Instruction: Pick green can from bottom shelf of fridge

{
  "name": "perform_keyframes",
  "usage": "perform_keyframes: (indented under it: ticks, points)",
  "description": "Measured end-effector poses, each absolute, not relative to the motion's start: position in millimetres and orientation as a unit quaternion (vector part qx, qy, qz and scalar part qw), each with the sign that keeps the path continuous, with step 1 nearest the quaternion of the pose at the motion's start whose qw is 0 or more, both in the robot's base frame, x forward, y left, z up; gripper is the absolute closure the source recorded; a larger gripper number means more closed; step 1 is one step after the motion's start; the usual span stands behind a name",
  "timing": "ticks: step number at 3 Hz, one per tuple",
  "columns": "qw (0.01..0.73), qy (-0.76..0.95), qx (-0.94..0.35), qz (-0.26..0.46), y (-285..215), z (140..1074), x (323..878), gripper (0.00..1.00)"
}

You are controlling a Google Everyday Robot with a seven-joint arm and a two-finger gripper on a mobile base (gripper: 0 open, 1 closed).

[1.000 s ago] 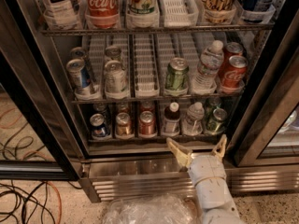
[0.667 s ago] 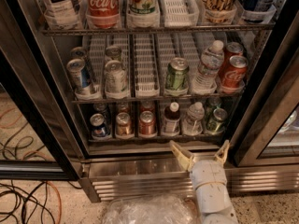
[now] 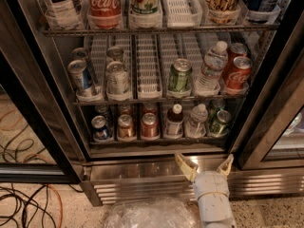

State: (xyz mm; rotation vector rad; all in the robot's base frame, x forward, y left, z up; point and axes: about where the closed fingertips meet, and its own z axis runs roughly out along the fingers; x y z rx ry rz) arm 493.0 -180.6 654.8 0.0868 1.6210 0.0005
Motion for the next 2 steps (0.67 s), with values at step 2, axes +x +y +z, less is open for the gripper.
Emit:
perform_keyframes:
  ticks: [2]
  points:
    - [0.678,0.733,0.056,-0.005,-188.4,638.4,495.4,0.0]
